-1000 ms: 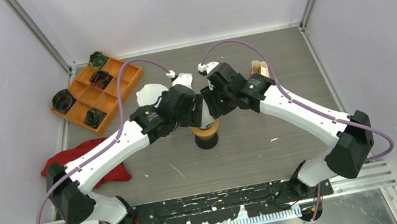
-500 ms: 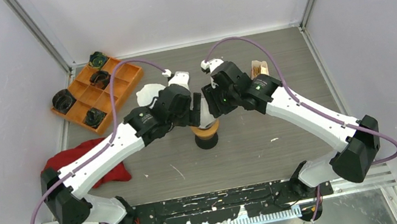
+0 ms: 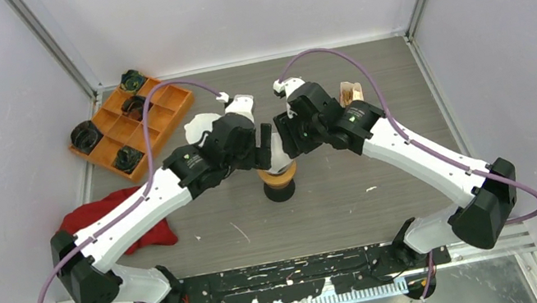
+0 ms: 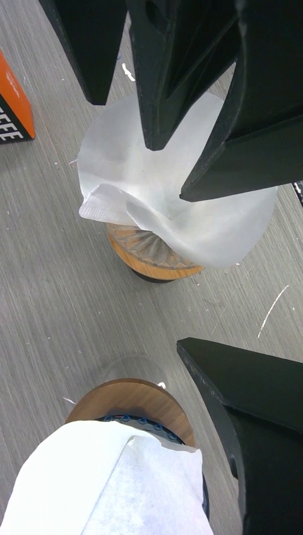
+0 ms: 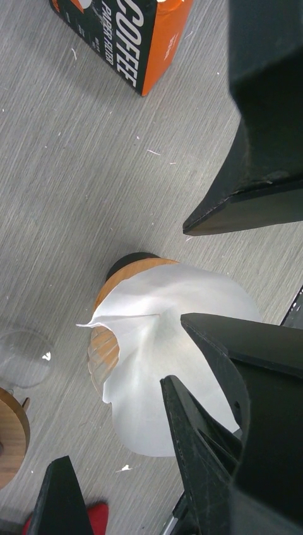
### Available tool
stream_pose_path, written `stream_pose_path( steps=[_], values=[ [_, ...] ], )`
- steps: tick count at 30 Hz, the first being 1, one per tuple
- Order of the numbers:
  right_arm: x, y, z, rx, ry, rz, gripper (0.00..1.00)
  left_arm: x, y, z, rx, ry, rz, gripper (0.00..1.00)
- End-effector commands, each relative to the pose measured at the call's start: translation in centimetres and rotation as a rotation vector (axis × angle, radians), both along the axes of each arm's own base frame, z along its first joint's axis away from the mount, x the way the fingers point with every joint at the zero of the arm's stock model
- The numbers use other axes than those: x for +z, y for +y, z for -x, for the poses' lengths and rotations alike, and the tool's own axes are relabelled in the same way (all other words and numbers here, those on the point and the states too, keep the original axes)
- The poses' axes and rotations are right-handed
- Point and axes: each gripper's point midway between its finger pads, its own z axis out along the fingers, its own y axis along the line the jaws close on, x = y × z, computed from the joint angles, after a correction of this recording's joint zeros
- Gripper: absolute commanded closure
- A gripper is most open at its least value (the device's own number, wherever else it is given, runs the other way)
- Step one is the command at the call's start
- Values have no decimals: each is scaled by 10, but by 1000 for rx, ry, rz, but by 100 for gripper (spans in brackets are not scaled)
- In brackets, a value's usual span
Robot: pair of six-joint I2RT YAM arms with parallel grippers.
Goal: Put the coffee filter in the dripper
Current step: Place the coffee filter in the coffee dripper.
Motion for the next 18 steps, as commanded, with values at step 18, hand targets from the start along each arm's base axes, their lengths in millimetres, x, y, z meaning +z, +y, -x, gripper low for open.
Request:
stream_pose_path(
  steps=[18],
  values=[
    [-19,16,16,111,90,-33,41,-8,-14,-26,22,-9,13,18]
  ],
)
